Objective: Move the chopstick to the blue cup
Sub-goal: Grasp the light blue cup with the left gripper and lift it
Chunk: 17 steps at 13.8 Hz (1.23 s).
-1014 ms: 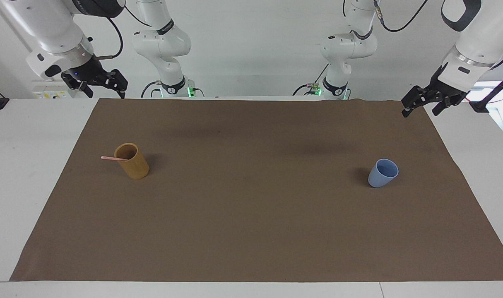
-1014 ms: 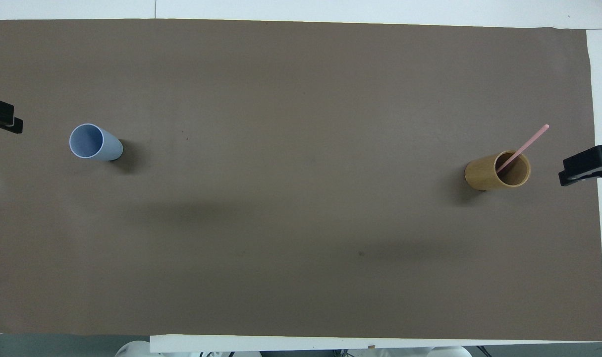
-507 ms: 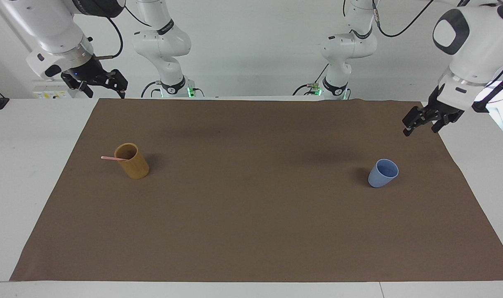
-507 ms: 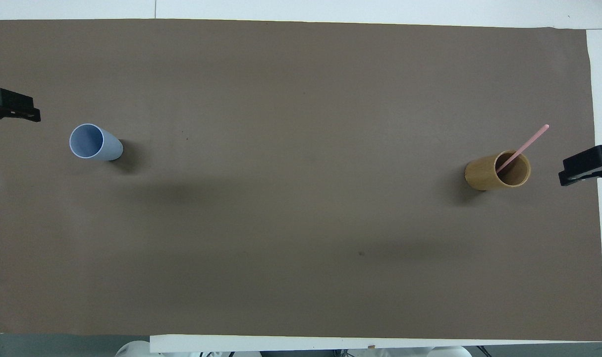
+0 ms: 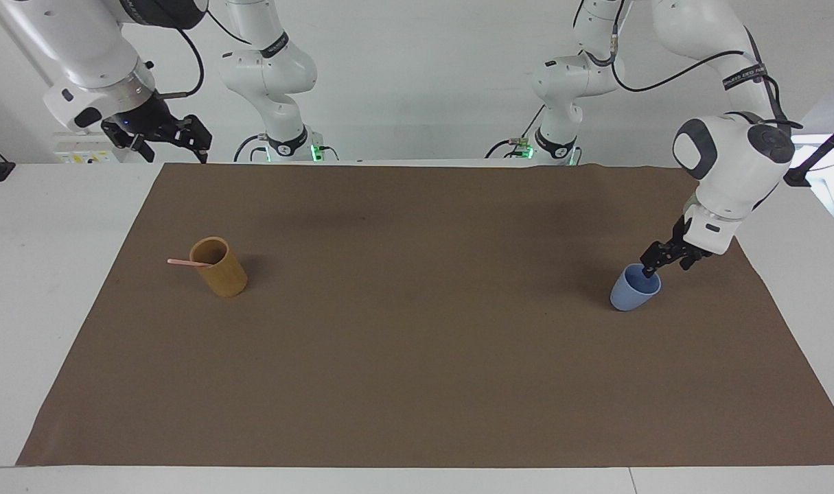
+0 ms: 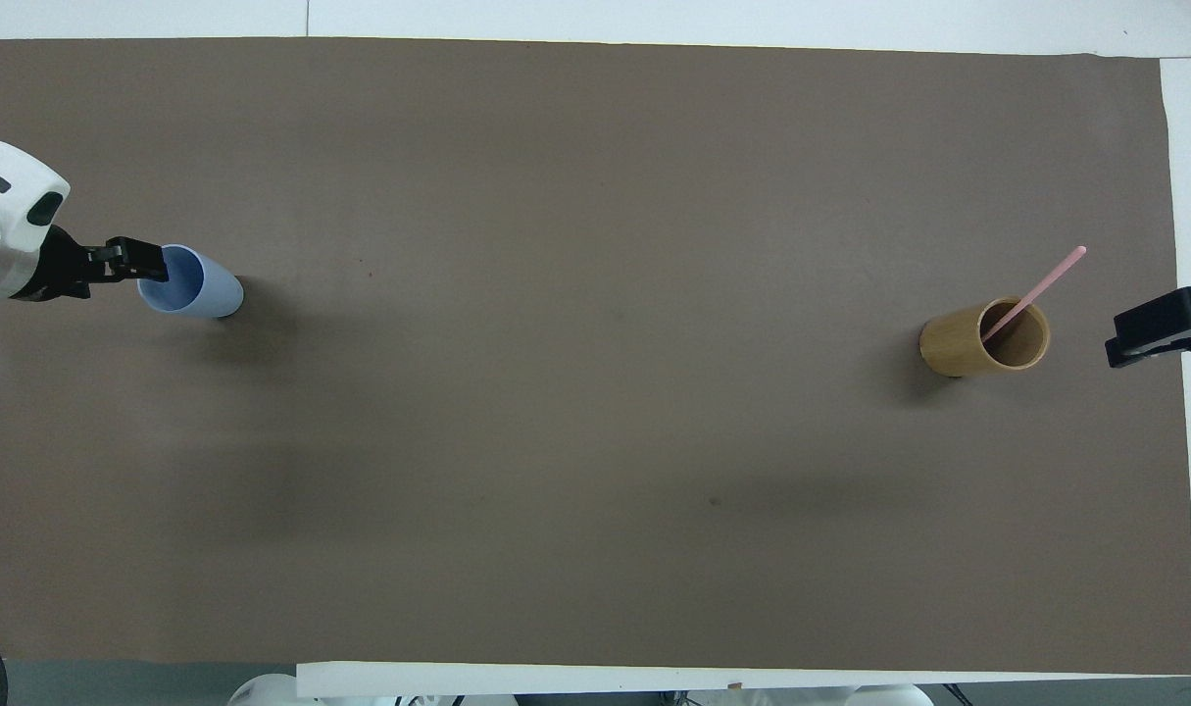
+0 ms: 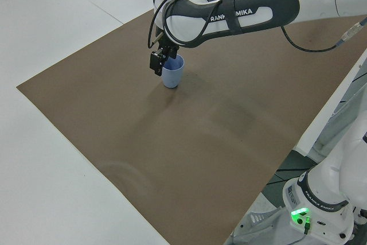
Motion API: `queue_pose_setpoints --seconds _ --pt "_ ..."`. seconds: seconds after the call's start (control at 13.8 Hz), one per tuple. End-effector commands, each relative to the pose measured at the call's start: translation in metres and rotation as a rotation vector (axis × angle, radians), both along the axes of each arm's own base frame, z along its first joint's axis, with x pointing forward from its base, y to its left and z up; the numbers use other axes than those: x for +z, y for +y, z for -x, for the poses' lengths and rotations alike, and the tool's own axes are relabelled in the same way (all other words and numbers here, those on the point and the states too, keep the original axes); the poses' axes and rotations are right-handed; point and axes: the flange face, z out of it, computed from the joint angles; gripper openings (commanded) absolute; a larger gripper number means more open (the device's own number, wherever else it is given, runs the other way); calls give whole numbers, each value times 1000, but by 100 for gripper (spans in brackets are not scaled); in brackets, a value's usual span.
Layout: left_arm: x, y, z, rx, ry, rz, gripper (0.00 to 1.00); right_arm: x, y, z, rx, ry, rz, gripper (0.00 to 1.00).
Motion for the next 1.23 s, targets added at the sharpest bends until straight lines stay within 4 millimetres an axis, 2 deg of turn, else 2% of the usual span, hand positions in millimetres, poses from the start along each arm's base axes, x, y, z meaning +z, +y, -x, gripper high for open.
queue_pose_setpoints --seconds 0.0,0.22,0.29,0.43,0.51,0.72,0.8,0.87,1.01,1.09,1.16 --pt "-10 12 4 49 2 8 0 1 -8 6 12 -17 1 100" --pt "-9 1 -7 40 -31 10 0 3 -12 4 7 -30 2 100" --pt "-20 -17 -13 20 -36 14 0 3 -15 4 2 -30 2 100" --pt "-27 -59 -16 26 -52 23 0 2 -21 3 -11 -37 3 100" --pt "-22 -84 -17 21 -49 28 0 2 -20 3 -10 -44 4 100" --pt "24 -214 -30 100 -26 59 0 2 -19 3 -5 -43 3 100" --pt "26 -246 -18 104 -13 60 0 2 -19 3 -6 -43 3 100" --pt "16 -286 10 82 12 51 0 2 -19 3 -8 -41 3 100" --pt "6 -335 50 66 28 47 0 2 -19 3 -10 -41 4 100" --pt "-2 -351 64 61 35 43 0 2 -19 3 -10 -41 4 100" --pt "-3 -354 67 50 28 45 8 2 -19 3 -10 -41 4 100"
